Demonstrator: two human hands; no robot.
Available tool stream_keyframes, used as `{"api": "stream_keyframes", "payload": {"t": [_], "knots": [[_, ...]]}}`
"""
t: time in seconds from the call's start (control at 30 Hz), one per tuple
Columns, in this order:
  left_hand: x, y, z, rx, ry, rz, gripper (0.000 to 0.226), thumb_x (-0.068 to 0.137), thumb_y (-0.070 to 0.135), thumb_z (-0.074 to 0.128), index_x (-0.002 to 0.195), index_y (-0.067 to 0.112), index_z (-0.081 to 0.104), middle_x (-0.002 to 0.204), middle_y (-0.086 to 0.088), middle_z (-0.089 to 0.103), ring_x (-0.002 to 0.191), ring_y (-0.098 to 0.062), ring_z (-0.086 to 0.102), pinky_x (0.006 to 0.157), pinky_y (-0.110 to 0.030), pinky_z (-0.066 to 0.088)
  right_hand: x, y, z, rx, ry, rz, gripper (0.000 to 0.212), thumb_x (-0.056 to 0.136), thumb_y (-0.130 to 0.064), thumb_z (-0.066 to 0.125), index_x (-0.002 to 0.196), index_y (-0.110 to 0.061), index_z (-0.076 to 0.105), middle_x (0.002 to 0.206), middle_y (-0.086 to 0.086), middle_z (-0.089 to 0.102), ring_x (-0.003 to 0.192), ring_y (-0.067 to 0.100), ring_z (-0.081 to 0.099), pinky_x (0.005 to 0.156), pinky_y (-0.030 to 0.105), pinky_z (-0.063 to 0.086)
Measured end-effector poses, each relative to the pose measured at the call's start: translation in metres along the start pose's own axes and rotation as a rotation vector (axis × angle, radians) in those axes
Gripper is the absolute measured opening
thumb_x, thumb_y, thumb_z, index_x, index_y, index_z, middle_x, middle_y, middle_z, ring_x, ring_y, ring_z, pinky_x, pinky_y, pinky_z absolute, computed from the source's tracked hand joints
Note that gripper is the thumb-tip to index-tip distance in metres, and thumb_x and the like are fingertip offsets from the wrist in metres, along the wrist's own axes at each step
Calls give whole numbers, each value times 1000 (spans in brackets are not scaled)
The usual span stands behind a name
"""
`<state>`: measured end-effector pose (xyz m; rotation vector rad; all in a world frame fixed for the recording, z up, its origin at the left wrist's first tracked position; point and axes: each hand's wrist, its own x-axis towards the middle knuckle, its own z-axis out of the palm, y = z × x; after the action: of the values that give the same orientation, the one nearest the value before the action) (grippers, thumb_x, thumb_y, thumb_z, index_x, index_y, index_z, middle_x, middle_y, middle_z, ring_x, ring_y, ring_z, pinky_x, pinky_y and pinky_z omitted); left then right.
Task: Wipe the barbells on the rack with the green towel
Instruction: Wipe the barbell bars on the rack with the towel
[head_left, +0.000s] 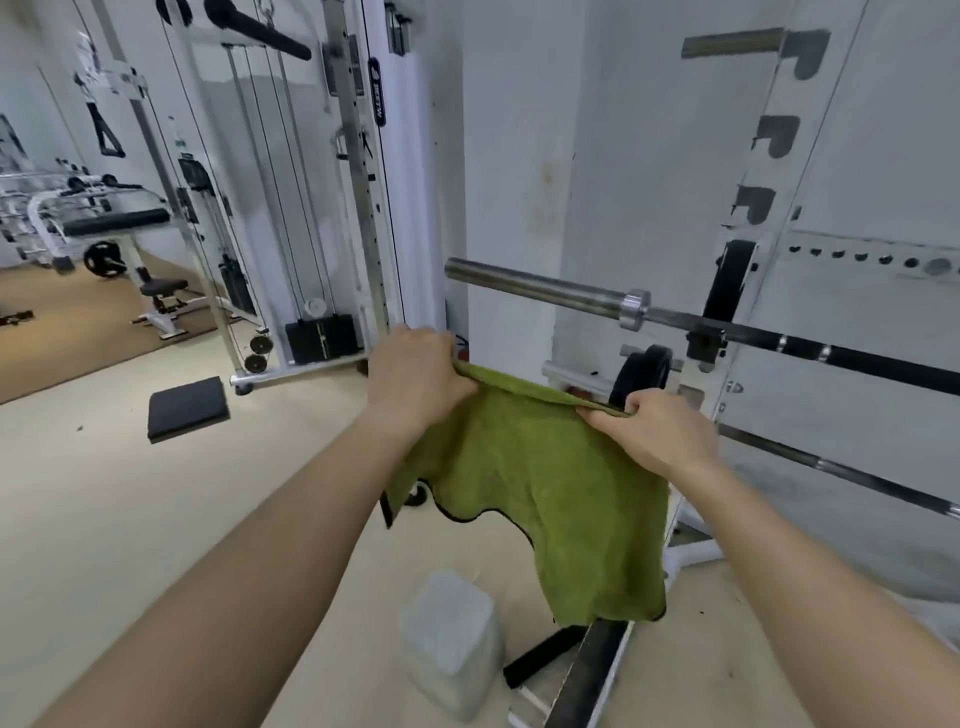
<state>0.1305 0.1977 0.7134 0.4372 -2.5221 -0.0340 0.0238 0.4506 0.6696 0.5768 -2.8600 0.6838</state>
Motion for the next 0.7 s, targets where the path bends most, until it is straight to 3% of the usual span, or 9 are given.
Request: {"api": "stream_keyframes", "payload": {"t": [0.07, 0.17, 0.27, 0.33, 0.4, 0.47, 0.57, 0.7], "knots": [[38, -18, 16, -201, -49, -27, 27, 70, 37, 73, 73, 21, 51, 71, 3, 55, 68, -16, 52, 52, -30, 37, 26, -8, 21, 181, -45, 85, 69, 72, -85, 54, 56, -20, 41, 49, -7, 43, 48, 14, 47, 51, 30, 32], [94, -39, 41, -379, -104, -42, 38, 70, 41, 77, 71, 28, 41, 72, 6, 54, 63, -10, 48, 51, -29, 35, 66, -12, 49, 433, -182, 160, 68, 71, -80, 63, 62, -13, 60, 49, -7, 57, 52, 14, 59, 56, 28, 39], [154, -62, 65, -312, -134, -48, 38, 69, 55, 75, 78, 27, 50, 73, 6, 58, 69, -14, 56, 58, -29, 47, 105, -6, 80, 526, -330, 144, 80, 75, -74, 66, 87, 5, 61, 81, 18, 68, 71, 25, 70, 67, 33, 51], [194, -74, 81, -224, -165, -21, 43, 67, 64, 71, 82, 26, 59, 74, 6, 61, 71, -16, 59, 61, -30, 49, 129, -2, 96, 527, -355, 116, 76, 82, -68, 61, 99, 6, 60, 94, 20, 69, 78, 26, 70, 71, 34, 54], [234, -83, 96, -175, -178, 7, 49, 64, 70, 71, 81, 25, 66, 73, 6, 63, 71, -16, 61, 59, -27, 46, 156, -7, 99, 491, -248, 72, 64, 86, -67, 56, 95, -4, 66, 86, 13, 70, 76, 27, 68, 70, 40, 57], [275, -92, 107, -144, -163, 26, 54, 63, 77, 69, 78, 26, 68, 73, 7, 64, 70, -16, 61, 54, -24, 39, 185, -24, 80, 410, -14, 29, 41, 90, -61, 58, 82, -22, 67, 71, -3, 65, 68, 21, 63, 60, 37, 49], [336, -104, 127, -126, -93, 65, 61, 63, 85, 63, 78, 25, 64, 73, 8, 60, 72, -18, 57, 56, -27, 38, 253, -55, 33, 162, 283, 23, 36, 87, -67, 58, 87, -31, 59, 78, -14, 59, 72, 11, 55, 61, 32, 39], [410, -107, 180, -127, -13, 109, 65, 65, 83, 56, 85, 21, 60, 81, 2, 63, 80, -25, 60, 66, -36, 45, 361, -56, 10, -235, 244, 31, 49, 94, -68, 39, 110, -26, 60, 101, -3, 64, 92, 24, 59, 71, 36, 43]]}}
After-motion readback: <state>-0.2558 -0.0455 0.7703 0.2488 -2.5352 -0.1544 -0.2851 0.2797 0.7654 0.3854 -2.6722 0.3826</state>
